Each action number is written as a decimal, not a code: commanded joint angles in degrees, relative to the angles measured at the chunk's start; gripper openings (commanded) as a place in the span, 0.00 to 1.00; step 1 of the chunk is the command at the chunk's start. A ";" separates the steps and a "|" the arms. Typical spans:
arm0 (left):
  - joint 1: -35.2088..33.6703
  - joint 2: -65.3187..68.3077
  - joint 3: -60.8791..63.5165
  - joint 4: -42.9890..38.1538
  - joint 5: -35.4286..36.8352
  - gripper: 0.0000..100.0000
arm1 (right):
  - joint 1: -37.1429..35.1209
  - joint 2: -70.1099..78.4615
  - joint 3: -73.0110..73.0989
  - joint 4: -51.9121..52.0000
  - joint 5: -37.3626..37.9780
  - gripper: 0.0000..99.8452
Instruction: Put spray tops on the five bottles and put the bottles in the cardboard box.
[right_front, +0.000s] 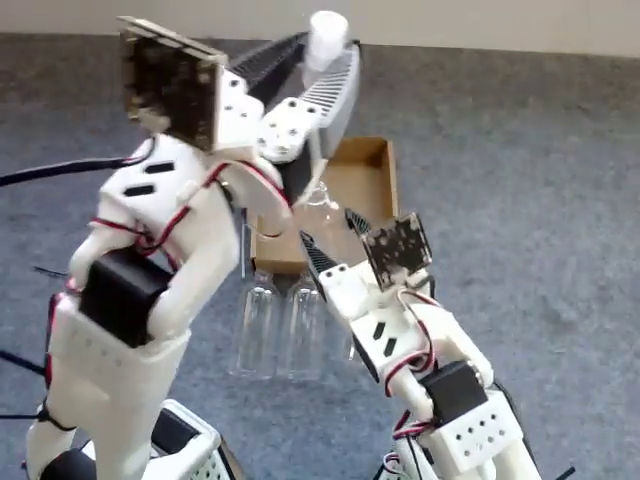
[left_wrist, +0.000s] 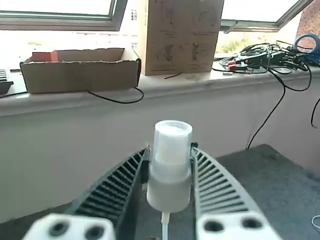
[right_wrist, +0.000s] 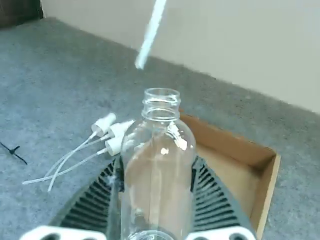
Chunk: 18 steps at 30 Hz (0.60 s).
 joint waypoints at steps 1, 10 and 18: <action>1.10 0.75 -1.36 -1.93 0.44 0.00 | -0.48 -6.37 4.00 -3.30 -0.62 0.00; 4.62 1.10 -1.36 -1.67 0.44 0.00 | -0.48 -9.01 5.67 -3.12 -0.53 0.00; 4.35 0.92 2.07 -1.93 0.44 0.00 | -0.48 -9.19 5.67 -3.12 -0.53 0.00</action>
